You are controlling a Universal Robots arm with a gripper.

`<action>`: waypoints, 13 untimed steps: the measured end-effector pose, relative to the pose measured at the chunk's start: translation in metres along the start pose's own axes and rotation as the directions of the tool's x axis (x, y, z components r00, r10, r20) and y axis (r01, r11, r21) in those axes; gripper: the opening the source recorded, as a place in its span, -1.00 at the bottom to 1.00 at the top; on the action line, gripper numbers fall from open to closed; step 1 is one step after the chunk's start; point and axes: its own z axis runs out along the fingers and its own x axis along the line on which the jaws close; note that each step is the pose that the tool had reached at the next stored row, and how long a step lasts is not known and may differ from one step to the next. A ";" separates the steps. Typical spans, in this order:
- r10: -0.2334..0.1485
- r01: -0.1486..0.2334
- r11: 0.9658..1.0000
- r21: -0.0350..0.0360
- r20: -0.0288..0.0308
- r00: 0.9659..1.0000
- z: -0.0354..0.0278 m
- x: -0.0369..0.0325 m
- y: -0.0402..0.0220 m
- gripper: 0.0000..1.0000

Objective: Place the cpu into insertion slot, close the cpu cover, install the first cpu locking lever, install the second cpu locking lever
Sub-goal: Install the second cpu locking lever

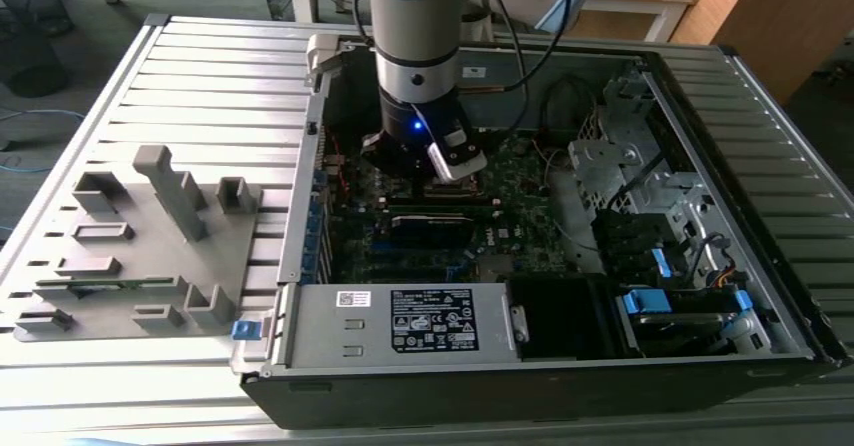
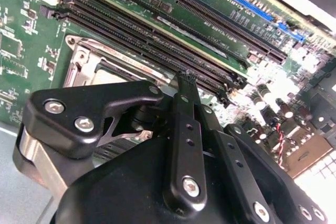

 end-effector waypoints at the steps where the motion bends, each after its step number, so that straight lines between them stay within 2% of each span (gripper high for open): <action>1: -0.002 0.002 1.000 -0.001 0.000 1.000 0.0003 0.0004 0.0000 -0.80; 3: -0.005 0.005 1.000 -0.005 -0.001 1.000 0.0012 0.0024 -0.0001 -0.80; 7: -0.007 0.007 1.000 -0.018 -0.001 1.000 0.0033 0.0057 -0.0003 -0.80; 13: -0.009 0.009 0.999 -0.045 -0.002 1.000 0.0077 0.0081 -0.0006 -0.80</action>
